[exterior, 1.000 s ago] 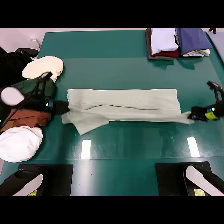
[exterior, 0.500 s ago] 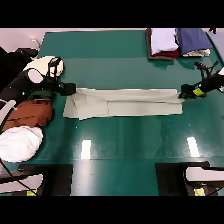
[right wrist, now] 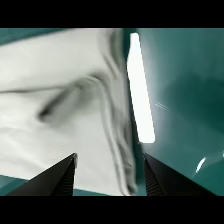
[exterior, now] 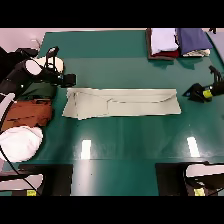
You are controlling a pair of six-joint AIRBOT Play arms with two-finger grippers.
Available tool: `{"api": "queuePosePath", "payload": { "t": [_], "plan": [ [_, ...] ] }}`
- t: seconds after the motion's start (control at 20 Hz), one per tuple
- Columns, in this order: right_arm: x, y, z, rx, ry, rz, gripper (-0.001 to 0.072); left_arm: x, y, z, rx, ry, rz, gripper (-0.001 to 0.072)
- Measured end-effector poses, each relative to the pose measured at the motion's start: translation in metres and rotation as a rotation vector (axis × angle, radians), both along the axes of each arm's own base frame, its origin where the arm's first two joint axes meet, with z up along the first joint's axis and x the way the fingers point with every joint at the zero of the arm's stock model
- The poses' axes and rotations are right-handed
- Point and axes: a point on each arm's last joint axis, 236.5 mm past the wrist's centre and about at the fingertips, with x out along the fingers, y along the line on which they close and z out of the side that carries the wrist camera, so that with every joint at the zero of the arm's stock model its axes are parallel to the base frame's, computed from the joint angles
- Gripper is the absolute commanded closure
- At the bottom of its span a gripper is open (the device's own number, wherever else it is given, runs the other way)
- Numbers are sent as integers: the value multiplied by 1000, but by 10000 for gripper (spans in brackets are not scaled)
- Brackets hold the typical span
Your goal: Fold the shirts.
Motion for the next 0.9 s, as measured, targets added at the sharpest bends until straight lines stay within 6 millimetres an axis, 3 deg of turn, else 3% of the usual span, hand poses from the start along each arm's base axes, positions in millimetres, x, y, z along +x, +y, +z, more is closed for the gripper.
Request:
{"api": "queuePosePath", "payload": {
  "t": [0.15, 0.3, 0.45, 0.55, 0.7, 0.9],
  "plan": [
    [-17, 1, -26, 93, 54, -18, 228, -5, -23, 1, -21, 4, -38, 679],
    [-13, 24, -40, 193, 60, -10, 300, -13, -57, -8, -34, 20, -91, 679],
    [1, 52, -50, 220, 37, 38, 673, -17, -96, -22, -75, 36, -120, 680],
    [11, 63, -49, 202, 4, 76, 698, -17, -123, -31, -106, 42, -135, 680],
    [30, 76, -11, 181, -92, 148, 698, -14, -163, -43, -133, 55, -177, 680],
    [45, 103, 75, 135, -242, 258, 699, -9, -213, -59, -155, 71, -237, 680]
  ]
}}
